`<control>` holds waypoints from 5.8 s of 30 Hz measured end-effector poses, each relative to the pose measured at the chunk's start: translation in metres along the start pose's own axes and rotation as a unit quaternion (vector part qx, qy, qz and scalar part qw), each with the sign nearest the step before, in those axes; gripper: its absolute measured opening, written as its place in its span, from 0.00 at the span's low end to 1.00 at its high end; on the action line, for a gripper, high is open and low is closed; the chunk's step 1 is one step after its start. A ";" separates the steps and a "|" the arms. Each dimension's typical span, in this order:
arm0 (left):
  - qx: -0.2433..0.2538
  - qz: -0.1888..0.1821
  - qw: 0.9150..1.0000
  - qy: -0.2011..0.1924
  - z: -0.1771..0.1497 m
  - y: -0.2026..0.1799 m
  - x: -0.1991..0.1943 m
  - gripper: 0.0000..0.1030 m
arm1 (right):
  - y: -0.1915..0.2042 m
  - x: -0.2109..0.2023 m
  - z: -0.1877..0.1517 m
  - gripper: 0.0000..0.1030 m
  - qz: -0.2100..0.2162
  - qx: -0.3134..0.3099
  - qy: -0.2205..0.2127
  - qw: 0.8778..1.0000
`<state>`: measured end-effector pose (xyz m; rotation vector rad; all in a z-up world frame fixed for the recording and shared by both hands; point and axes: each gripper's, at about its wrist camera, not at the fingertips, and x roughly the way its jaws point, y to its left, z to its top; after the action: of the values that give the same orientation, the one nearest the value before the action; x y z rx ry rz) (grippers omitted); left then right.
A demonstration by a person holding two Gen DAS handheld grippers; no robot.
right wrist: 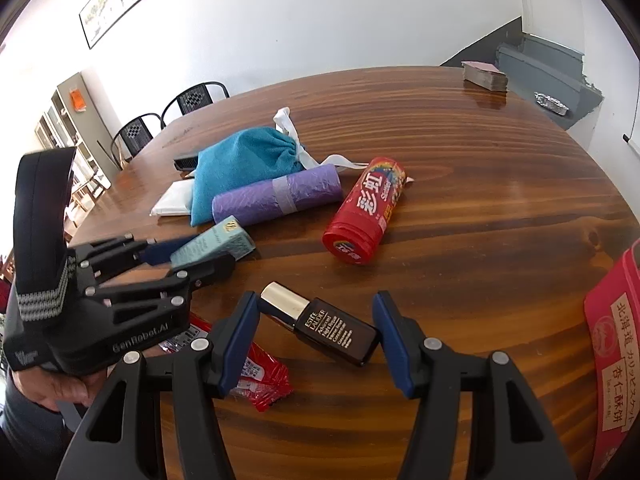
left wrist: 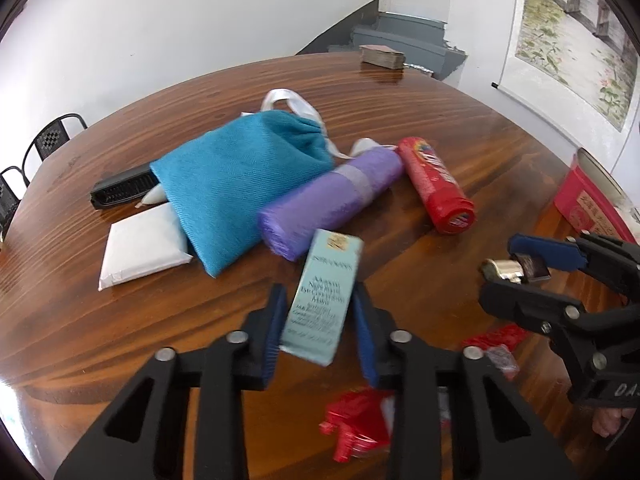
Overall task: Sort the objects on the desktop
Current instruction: 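Grasp the pale green cosmetic box with the left gripper while the right grasps the dark bottle, then carry the green box and dark bottle to the pink box and release both, then return to the table and grasp the red snack packet with the left gripper, then grasp the red Skittles tube with the right gripper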
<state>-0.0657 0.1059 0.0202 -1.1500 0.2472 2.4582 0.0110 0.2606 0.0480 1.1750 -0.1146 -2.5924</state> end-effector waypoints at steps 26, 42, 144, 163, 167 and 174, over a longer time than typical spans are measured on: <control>0.007 -0.039 0.997 -0.068 0.017 -0.086 -0.062 0.25 | -0.054 -0.083 -0.017 0.61 -0.039 0.089 -0.122 0.988; 0.091 -0.132 0.984 -0.077 0.045 -0.213 -0.064 0.25 | -0.159 -0.203 -0.071 0.61 -0.177 0.178 -0.195 0.948; -0.016 -0.021 1.000 -0.015 -0.047 -0.028 -0.064 0.29 | -0.019 -0.018 0.021 0.78 -0.075 0.042 -0.034 0.996; -0.063 -0.013 0.998 -0.024 -0.044 -0.001 -0.070 0.29 | 0.000 0.065 0.058 0.50 -0.111 -0.007 0.021 0.994; -0.061 -0.012 0.998 -0.023 -0.045 -0.003 -0.068 0.29 | 0.003 0.064 0.057 0.41 -0.108 -0.014 0.024 0.994; -0.068 -0.005 0.997 -0.030 -0.045 -0.001 -0.072 0.29 | 0.003 0.056 0.052 0.37 -0.094 -0.008 0.019 0.995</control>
<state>0.0070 0.0711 0.0460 -1.1262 0.0562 2.5283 -0.0618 0.2392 0.0427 1.2850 0.0257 -2.7250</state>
